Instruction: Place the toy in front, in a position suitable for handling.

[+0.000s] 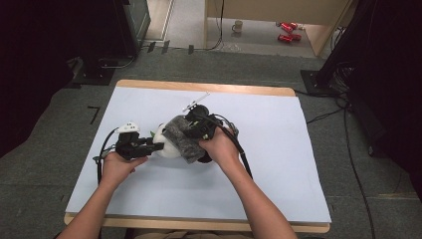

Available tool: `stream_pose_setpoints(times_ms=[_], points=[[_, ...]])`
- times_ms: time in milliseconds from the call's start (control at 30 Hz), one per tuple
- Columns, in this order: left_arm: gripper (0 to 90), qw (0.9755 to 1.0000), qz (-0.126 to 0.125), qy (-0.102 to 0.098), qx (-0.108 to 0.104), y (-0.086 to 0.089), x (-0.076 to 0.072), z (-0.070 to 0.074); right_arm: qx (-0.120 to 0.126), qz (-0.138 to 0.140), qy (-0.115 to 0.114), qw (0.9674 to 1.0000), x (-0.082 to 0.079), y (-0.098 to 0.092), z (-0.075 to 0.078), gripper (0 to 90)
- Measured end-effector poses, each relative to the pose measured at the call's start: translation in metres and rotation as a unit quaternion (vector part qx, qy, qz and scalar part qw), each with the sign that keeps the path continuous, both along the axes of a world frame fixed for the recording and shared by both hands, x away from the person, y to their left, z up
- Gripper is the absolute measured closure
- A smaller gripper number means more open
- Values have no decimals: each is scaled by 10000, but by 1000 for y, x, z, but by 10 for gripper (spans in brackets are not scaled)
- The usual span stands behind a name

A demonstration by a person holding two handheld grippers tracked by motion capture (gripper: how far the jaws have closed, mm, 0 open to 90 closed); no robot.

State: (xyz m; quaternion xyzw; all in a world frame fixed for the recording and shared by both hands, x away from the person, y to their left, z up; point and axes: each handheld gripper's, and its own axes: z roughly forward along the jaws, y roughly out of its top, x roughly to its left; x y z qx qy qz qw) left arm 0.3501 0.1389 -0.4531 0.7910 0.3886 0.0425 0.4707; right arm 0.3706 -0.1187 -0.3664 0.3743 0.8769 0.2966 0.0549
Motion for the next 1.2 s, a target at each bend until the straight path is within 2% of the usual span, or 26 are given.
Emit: stream_pose_setpoints(times_ms=[167, 233, 333, 500, 533, 633, 733, 800, 900, 1000, 1067, 1200], points=[[583, 10000, -75, -36, 37, 0, -2, 0, 92, -156, -4, 9998, 1, -10, 6, 812], [579, 9996, -139, -128, 204, -1, -6, 2, 153, -166, 13, 9997, 1, -12, 9, 812], [579, 9992, -189, -129, 317, -1, -7, 1, 397, -138, 59, 9991, 1, -15, 18, 814], [579, 9987, -286, -178, 380, -1, -9, 0, 875, -209, -12, 9959, 3, -22, 38, 813], [579, 9987, -286, -176, 380, -1, -9, 0, 908, -238, -88, 9955, 5, -25, 43, 812], [579, 9984, -335, -184, 426, 0, -11, -1, 1034, -320, -102, 9941, 7, -29, 47, 811], [579, 9977, -422, -210, 479, 1, -12, -3, 944, -486, -296, 9939, 10, -38, 51, 811], [576, 9976, -440, -221, 490, 2, -12, -3, 1062, -662, -261, 9918, 15, -52, 49, 810], [576, 9978, -415, -204, 467, 2, -12, -3, 1072, -784, -258, 9908, 17, -61, 45, 810], [577, 9981, -408, -183, 421, 2, -11, -4, 971, -912, -260, 9907, 21, -70, 34, 810], [577, 9982, -400, -181, 418, 3, -11, -4, 820, -1013, -290, 9910, 24, -75, 24, 810], [577, 9986, -333, -155, 371, 2, -11, -4, 800, -1184, -151, 9896, 31, -88, 3, 810]])
